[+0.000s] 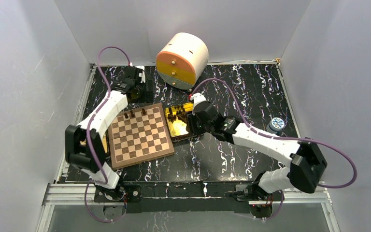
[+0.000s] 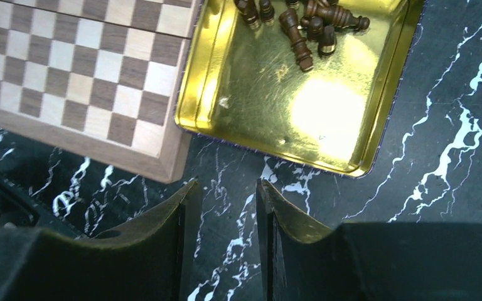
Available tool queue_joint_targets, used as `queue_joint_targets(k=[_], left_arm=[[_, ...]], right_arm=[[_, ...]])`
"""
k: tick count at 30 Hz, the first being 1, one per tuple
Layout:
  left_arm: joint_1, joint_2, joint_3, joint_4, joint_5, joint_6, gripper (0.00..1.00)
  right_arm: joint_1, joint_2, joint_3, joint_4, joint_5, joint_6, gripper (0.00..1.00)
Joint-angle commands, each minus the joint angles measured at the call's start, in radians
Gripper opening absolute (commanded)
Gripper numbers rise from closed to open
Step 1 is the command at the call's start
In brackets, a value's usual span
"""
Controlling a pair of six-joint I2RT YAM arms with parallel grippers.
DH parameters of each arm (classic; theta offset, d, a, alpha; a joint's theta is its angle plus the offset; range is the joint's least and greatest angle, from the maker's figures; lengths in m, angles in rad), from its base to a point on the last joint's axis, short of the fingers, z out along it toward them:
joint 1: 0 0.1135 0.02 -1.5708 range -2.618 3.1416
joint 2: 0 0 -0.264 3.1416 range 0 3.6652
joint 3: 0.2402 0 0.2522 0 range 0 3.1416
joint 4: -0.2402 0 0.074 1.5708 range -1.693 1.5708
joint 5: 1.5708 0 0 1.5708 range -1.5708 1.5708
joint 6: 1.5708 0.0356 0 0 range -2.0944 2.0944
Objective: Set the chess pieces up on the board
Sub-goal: Place the chess piece on the chessboard, then pick up the chess piece from the storage box.
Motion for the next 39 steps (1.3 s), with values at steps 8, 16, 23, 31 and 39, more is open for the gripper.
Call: queue_joint_targets(k=[8,16,23,31,39], left_arm=[[0.002,-0.446,-0.309,0.129,0.077,-0.037,0.90],[0.001,-0.560,-0.489,0.148,0.019,0.010,0.92],[0.002,-0.601,-0.499,0.175,0.008,0.032,0.92],[0.003,-0.629,-0.505,0.166,-0.012,0.040,0.91],[0.002,-0.658,-0.510,0.165,-0.046,0.039,0.91]], right_arm=[[-0.100,0.243,0.148,0.106,0.044,-0.045,0.42],[-0.157,0.432,0.255,0.131,0.036,-0.080,0.39],[-0.176,0.529,0.326,0.117,0.091,-0.100,0.39],[-0.186,0.610,0.397,0.110,0.066,-0.107,0.35],[-0.186,0.601,0.418,0.083,0.060,-0.112,0.22]])
